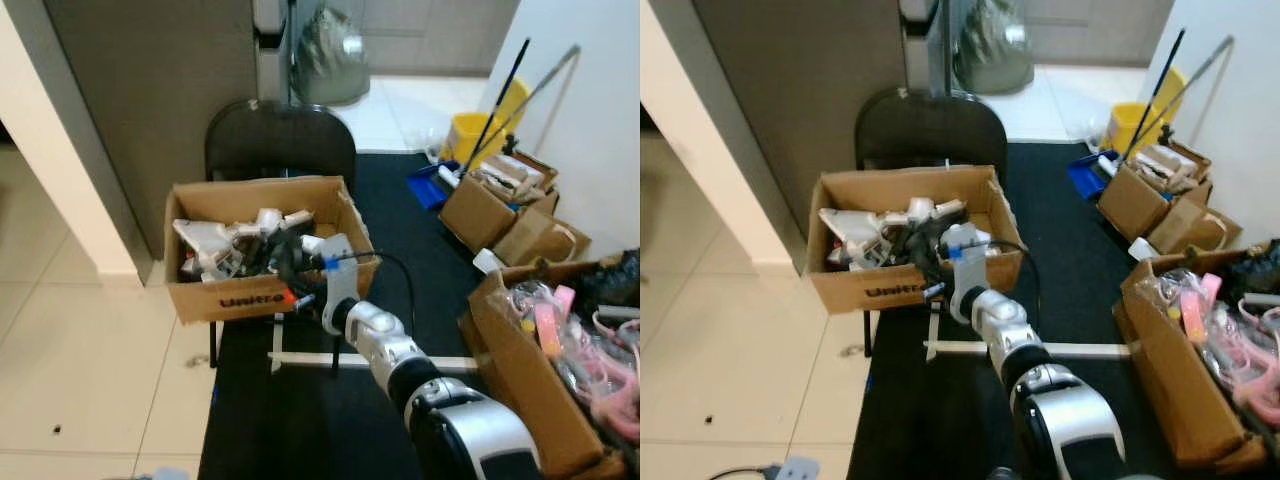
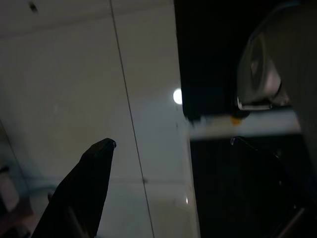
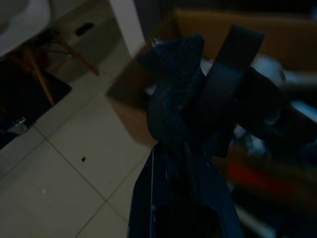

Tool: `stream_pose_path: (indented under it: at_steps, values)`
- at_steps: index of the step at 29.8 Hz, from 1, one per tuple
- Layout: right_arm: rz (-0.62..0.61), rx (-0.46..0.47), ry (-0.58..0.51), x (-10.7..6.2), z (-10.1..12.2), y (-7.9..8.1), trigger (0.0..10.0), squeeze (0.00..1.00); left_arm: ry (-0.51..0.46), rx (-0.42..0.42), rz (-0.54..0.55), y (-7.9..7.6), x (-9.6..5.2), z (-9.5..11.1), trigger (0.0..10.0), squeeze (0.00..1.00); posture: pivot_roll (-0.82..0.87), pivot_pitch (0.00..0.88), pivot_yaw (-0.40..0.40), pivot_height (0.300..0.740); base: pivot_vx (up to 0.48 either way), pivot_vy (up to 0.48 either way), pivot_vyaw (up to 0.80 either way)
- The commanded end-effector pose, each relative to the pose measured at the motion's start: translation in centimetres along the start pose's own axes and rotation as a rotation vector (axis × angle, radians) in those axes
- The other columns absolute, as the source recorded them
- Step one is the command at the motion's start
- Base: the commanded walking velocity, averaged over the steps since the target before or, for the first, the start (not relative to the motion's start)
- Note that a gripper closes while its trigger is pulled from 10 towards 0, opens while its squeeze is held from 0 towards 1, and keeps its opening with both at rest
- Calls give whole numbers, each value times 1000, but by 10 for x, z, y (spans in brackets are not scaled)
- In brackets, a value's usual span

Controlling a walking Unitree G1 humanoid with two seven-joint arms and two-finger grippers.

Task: Picking trash to rubbish bin

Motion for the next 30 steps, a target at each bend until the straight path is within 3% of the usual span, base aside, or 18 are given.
stream_pose_path:
  at_steps: [1,13,14,15,16,25,30]
  values:
    - [56,7,-25,11,4,24,10000,0,24,14,-37,-11,-2,-8,10000,0,174,36,-46,740,394,0,0]
    - [-10,-57,6,9,2,13,10000,0,37,1,-34,-13,-2,-9,10000,0,171,42,-46,740,355,0,0]
    - [-28,-63,9,8,2,10,10000,247,42,-5,-31,-14,-2,-10,10000,0,171,42,-46,740,0,0,0]
    - [-39,-66,10,7,2,8,10000,247,45,-10,-30,-14,-2,-10,10000,0,171,42,-46,740,0,0,0]
    - [-43,-66,12,6,2,6,10000,1000,46,-10,-31,-14,-2,-10,10000,0,168,43,-44,740,0,0,0]
    - [-52,-44,12,4,2,1,10000,1000,48,-7,-44,-17,-2,-10,10000,0,163,45,-42,740,0,0,0]
    - [14,42,-10,5,4,7,10000,1000,52,-8,-48,-18,-2,-11,10000,0,162,44,-46,740,0,0,0]
Point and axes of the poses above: a point about 5 cm out from each wrist's last joint towards the gripper, its own x axis pointing out of the wrist towards the gripper, its own z axis along the axis of the wrist's last joint, y = z × x, the point moved 2 cm from there along x, pointing out of the wrist towards the gripper, and after that the axes turned 9 degrees about x, right-handed, at the moved point
